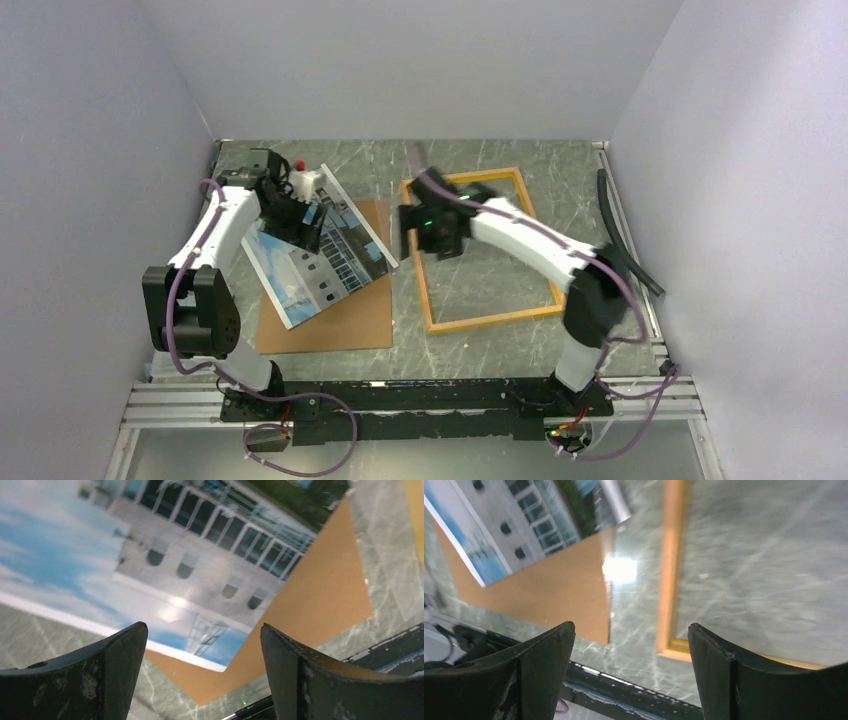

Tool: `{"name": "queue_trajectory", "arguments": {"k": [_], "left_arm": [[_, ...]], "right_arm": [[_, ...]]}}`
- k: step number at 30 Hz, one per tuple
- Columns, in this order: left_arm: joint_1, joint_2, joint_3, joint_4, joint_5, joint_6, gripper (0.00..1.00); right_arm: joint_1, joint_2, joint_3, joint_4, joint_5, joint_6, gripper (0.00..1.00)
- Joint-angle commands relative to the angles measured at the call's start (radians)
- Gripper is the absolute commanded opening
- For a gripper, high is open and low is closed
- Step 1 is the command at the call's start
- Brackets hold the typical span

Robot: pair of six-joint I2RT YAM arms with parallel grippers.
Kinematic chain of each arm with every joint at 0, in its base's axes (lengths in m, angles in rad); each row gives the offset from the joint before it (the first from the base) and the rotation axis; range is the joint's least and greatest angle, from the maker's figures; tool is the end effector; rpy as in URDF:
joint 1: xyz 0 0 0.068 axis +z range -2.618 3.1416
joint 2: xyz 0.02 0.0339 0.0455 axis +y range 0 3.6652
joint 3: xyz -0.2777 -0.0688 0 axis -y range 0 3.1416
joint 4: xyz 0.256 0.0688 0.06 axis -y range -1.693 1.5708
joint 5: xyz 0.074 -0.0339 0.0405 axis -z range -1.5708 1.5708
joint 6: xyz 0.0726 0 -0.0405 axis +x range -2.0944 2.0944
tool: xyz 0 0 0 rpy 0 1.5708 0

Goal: Put the photo into the frame

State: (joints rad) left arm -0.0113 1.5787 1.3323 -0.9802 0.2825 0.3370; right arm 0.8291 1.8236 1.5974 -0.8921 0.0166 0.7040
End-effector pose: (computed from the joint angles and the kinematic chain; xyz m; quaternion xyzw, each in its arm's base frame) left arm 0.3333 -0.0240 0.2516 0.1928 0.9565 -0.1094 0.1898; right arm 0.2822 0.3063 0.2516 -0.0591 0.9727 0.1498 0.1672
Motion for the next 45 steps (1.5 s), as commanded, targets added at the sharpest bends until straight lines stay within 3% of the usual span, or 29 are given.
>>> {"name": "queue_trajectory", "arguments": {"k": [1,6,12,20,30,40,45], "left_arm": [[-0.129,-0.039,0.037,-0.015,0.015,-0.061,0.88],[-0.279,0.013,0.042,0.016,-0.018,-0.115,0.87],[-0.438,0.098,0.049,0.055,-0.08,-0.151,0.85],[-0.517,0.186,0.04,0.09,-0.143,-0.15,0.82],[-0.532,0.24,0.012,0.13,-0.185,-0.127,0.81],[-0.531,0.271,-0.003,0.166,-0.232,-0.113,0.8],[-0.531,0.279,-0.003,0.169,-0.246,-0.109,0.8]], "right_arm": [[-0.265,-0.217,-0.167,0.13,-0.139,-0.142,0.87],[-0.527,-0.289,-0.404,0.236,-0.305,-0.232,0.88],[-0.679,-0.295,-0.554,0.356,-0.409,-0.282,0.88],[-0.71,-0.275,-0.636,0.414,-0.354,-0.291,0.87],[-0.72,-0.274,-0.737,0.478,-0.28,-0.3,0.87],[-0.744,-0.3,-0.788,0.525,-0.38,-0.294,0.87],[-0.748,-0.376,-0.742,0.459,-0.246,-0.31,0.87]]}}
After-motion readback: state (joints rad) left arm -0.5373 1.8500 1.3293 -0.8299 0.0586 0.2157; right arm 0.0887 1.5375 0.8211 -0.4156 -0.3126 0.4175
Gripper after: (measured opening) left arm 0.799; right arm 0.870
